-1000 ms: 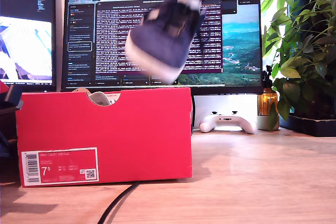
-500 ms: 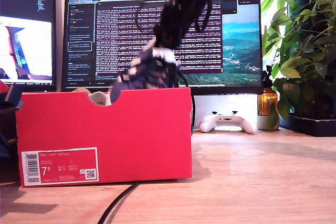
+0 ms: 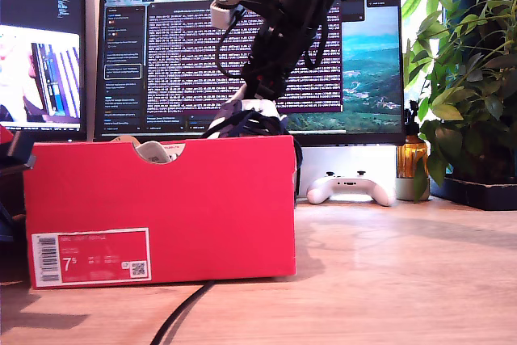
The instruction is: Pack the blue shoes by picking the first shoe and placing it inside the red shoebox, left side, then picking and rotating the second shoe and placing it in the shoebox
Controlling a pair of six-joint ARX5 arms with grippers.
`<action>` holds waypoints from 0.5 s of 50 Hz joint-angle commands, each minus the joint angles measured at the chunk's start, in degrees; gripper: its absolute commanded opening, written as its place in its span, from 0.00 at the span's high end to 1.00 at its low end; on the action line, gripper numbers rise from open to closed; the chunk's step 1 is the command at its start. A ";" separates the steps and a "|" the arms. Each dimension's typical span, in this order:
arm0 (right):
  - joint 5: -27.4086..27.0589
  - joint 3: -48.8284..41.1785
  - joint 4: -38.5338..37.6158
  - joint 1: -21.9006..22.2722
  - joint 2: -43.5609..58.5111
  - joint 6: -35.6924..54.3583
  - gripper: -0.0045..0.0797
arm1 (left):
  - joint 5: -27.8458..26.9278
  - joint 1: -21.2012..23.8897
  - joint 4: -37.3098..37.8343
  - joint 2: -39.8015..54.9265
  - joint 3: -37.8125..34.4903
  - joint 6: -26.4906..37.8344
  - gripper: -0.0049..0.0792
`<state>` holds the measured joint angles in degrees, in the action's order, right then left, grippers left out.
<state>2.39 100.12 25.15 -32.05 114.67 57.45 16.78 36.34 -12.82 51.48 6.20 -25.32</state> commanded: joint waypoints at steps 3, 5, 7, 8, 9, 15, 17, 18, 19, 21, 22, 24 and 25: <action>-0.04 0.83 -0.17 -1.33 1.05 -0.85 0.66 | 0.15 -0.07 -0.39 0.04 -0.63 0.24 0.97; -0.11 0.83 -0.50 -1.46 1.05 -1.14 0.60 | 0.15 -0.07 -0.39 0.04 -0.63 0.24 0.97; -0.26 0.83 -0.87 -1.73 1.05 -1.75 0.58 | 0.15 -0.07 -0.37 0.04 -0.63 0.24 0.97; -0.33 0.83 -1.16 -1.86 1.05 -2.16 0.58 | 0.15 -0.07 -0.39 0.04 -0.63 0.24 0.97; -0.39 0.83 -1.44 -2.01 1.03 -2.16 0.58 | 0.15 -0.07 -0.39 0.04 -0.63 0.24 0.97; -1.84 0.83 -2.97 -2.91 1.03 -2.14 0.58 | 0.15 -0.07 -0.37 0.04 -0.63 0.24 0.97; -2.86 0.83 -3.54 -3.21 1.03 -2.14 0.58 | 0.15 -0.07 -0.39 0.04 -0.63 0.24 0.97; -3.34 0.83 -3.85 -3.37 1.03 -2.14 0.58 | 0.17 -0.07 -0.37 0.04 -0.63 0.24 0.97; -3.87 0.83 -4.20 -3.56 1.03 -2.14 0.58 | 0.15 -0.07 -0.37 0.04 -0.63 0.24 0.97; -5.14 0.83 -4.74 -3.76 1.03 -2.14 0.58 | 0.15 -0.07 -0.42 0.04 -0.63 0.24 0.97; -5.90 0.85 -4.83 -3.87 1.03 -2.14 0.58 | 0.15 -0.07 -0.44 0.04 -0.63 0.24 0.97; -7.28 0.90 -4.72 -4.09 0.96 -2.14 0.59 | 0.15 -0.07 -0.42 0.04 -0.63 0.24 0.97; -8.17 0.90 -4.66 -4.26 0.92 -2.38 0.59 | 0.15 -0.07 -0.42 0.04 -0.63 0.24 0.97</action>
<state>-4.38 100.14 20.80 -35.81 114.67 55.48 16.80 36.34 -12.82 51.48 6.20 -25.32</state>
